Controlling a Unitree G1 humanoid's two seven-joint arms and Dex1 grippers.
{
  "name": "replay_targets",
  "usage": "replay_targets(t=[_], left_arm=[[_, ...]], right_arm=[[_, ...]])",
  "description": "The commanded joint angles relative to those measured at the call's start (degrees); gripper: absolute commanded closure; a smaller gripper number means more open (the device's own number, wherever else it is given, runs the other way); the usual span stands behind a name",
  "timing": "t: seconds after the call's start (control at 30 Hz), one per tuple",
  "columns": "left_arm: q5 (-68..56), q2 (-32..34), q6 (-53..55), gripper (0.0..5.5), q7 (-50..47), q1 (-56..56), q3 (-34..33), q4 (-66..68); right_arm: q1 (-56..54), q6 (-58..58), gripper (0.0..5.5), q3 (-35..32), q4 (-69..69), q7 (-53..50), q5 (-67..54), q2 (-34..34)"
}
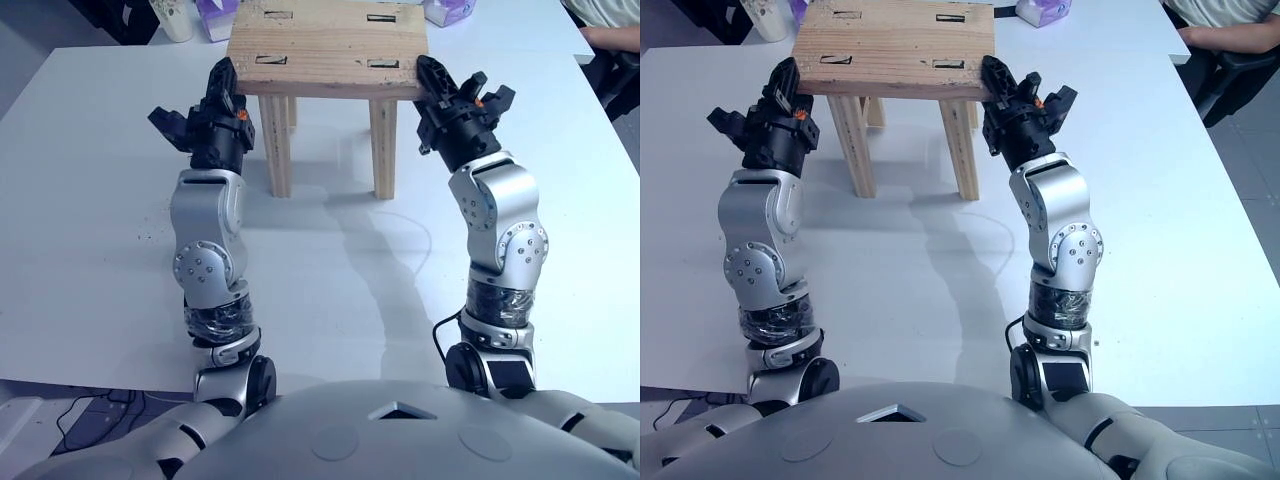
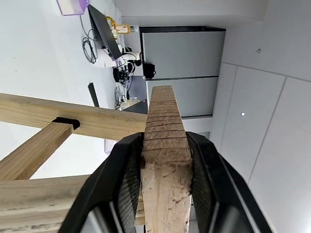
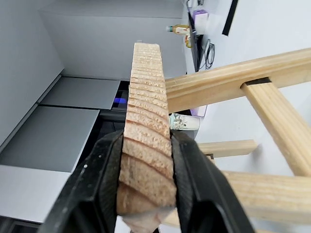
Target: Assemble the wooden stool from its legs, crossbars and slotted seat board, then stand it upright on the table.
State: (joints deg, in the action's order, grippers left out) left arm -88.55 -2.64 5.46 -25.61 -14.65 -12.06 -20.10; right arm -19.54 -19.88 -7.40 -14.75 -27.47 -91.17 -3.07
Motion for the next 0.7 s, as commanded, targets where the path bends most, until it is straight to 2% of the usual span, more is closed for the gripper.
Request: replay_targets(t=[0.03,0.23,0.33,0.43,0.53,0.63,0.7], left_arm=[[2.33,-0.36,-1.16,3.21,0.51,0.97,-4.25,1.3],[4.18,0.36,-0.41,2.25,1.33,-0.32,-6.65,1.98],[9.98,4.9,0.55,1.83,2.36,0.71,-8.38,0.83],[24.68,14.9,4.48,1.79,5.94,0.31,-5.91,1.5],[43.39,23.44,5.64,1.79,7.42,-3.42,-1.19,5.5],[55.62,27.53,4.77,1.79,8.71,-4.34,1.94,5.83],[63.19,28.04,5.47,1.79,7.57,-3.68,4.33,6.03]], right_arm=[[0.17,1.54,3.21,-3.77,1.24,1.95,3.48,0.47],[-2.03,1.4,2.27,-5.97,2.74,2.26,5.65,0.52],[-3.31,1.34,2.25,-7.73,5.32,5.55,11.71,5.11],[-4.99,2.92,2.25,-4.93,8.71,10.26,27.67,11.94],[-9.55,7.76,2.25,0.97,12.45,12.57,46.88,16.07],[-14.03,10.25,2.25,2.07,16.79,10.63,56.06,15.92],[-15.92,13.14,2.25,8.16,18.83,10.32,69.82,18.23]])
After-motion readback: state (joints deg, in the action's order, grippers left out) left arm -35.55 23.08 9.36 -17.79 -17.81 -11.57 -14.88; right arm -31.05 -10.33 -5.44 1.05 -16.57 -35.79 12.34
